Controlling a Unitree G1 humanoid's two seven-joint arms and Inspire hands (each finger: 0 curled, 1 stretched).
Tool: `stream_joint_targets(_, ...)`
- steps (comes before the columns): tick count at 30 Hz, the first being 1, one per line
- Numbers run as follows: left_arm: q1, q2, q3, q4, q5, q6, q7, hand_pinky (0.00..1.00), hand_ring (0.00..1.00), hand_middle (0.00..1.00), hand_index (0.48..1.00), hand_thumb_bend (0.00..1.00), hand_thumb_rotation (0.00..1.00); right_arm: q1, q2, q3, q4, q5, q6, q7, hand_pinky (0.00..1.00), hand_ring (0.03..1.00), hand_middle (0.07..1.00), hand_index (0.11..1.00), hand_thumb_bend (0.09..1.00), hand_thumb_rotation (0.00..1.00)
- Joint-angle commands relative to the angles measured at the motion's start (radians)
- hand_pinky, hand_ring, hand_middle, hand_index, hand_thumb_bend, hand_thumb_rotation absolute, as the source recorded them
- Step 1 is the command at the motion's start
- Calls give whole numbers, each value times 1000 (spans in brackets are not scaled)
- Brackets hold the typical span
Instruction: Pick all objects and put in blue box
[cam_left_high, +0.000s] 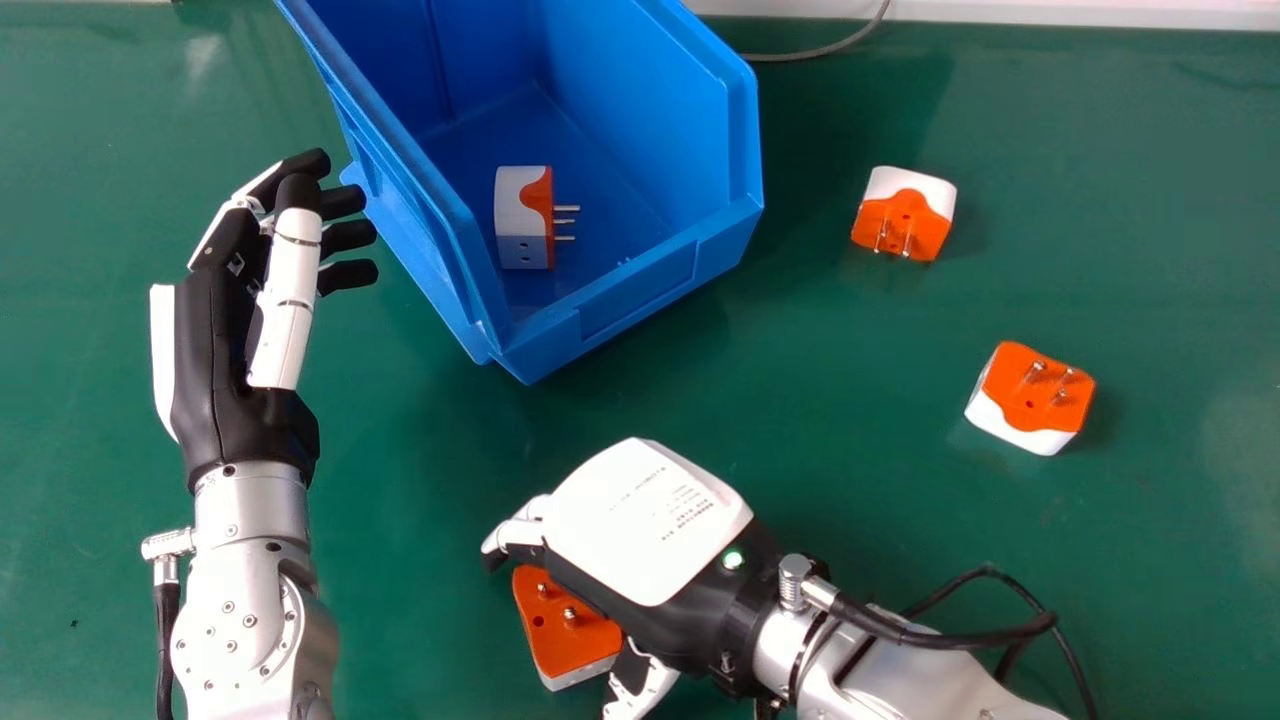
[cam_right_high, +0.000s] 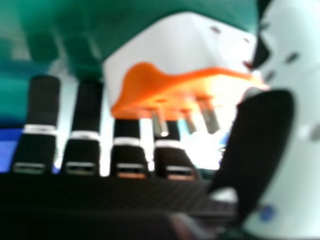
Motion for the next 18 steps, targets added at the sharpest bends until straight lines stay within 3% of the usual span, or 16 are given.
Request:
stream_joint_targets(1,1,7,2,-12,4,-14,2,592,649,680,719,551,685,-8,-4,6,28,-9,-4,-19,497,643,731,702,664,93)
stream_joint_targets(5,1,5,4,-17,-3,-8,-1,594,650,681,720,550,685,-12,0,10,50,-4,-15,-41,488,628,715,661,633,99)
stream_joint_targets(14,-4,5,5,-5,-2,-22,-1,595,651,683,721,551,684,-16,12,18,119,7,-55,-145,463,594,678,601,589,107)
stream_joint_targets(18,-3,5,5,-4,-2,-20,-1,594,651,682,721,551,681,-26,6,38,152,-31,-66,-216,451,577,643,578,576,85)
